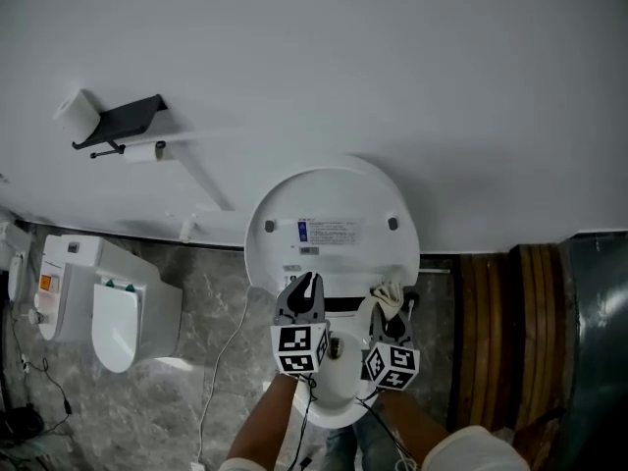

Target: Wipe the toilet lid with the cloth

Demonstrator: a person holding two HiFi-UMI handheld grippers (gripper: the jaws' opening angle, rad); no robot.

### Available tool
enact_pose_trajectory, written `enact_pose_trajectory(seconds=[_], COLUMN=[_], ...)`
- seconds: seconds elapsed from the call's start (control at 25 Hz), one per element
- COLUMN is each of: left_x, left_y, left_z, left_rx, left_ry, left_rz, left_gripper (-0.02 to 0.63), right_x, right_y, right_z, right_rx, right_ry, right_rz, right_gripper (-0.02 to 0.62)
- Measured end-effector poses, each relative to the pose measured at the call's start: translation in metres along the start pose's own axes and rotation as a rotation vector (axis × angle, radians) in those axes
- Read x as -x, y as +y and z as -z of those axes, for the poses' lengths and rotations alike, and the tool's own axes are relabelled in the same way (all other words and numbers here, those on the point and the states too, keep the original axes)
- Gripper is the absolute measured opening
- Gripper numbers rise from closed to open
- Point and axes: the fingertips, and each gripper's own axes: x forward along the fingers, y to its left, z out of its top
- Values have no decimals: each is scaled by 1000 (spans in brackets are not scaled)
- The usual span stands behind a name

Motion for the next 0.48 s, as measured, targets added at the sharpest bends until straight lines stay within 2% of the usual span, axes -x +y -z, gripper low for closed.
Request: enact_pose_trajectory(seconds=[0.16, 0.32, 0.4, 0.48], left_x=[15, 25, 13, -11], left_y=[-1, 3, 5, 9], left_z=[-85, -177, -211, -224], left_rx=[-130, -229, -300, -387], left_ry=[-128, -289, -284, -176], left_rz=[0, -11, 26, 86], left_gripper=[157, 221, 225, 224], right_x=[57, 89, 99, 104], right_y=[11, 15, 17, 16], right_z=[-18, -53, -69, -83], right_rx=[-87, -125, -136, -152], right_ry=[15, -17, -37, -59], right_rz=[-59, -99, -109, -111], right_gripper=[95, 95, 95, 95])
